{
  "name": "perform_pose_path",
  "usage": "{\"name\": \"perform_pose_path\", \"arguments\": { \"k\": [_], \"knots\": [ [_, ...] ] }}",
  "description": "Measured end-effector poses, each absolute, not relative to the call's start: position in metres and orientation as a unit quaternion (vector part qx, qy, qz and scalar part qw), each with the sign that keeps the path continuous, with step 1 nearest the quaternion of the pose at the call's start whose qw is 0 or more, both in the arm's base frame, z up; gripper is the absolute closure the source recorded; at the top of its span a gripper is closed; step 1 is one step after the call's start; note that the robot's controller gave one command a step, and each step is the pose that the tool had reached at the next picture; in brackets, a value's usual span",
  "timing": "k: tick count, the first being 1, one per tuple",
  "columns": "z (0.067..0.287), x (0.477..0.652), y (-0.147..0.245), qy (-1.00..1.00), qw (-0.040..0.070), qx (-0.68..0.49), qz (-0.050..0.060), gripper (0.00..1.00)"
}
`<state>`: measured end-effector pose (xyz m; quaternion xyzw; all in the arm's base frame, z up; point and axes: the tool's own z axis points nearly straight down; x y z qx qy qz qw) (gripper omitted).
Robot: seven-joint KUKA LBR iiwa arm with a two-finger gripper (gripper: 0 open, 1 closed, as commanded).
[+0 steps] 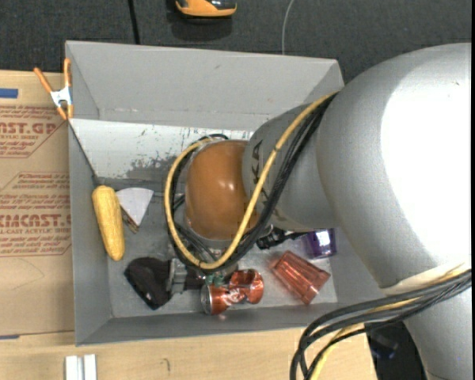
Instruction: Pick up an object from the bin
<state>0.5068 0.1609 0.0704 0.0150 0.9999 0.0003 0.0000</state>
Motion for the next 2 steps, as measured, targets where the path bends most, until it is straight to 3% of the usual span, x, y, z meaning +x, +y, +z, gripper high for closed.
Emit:
{"name": "perform_pose_path", "arguments": {
  "k": [1,2],
  "knots": [
    [0.070,0.507,0.161,1.000,0.000,0.015,0.000,1.00],
    [0.201,0.529,0.156,1.000,0.001,0.025,0.001,1.00]
  ]
}}
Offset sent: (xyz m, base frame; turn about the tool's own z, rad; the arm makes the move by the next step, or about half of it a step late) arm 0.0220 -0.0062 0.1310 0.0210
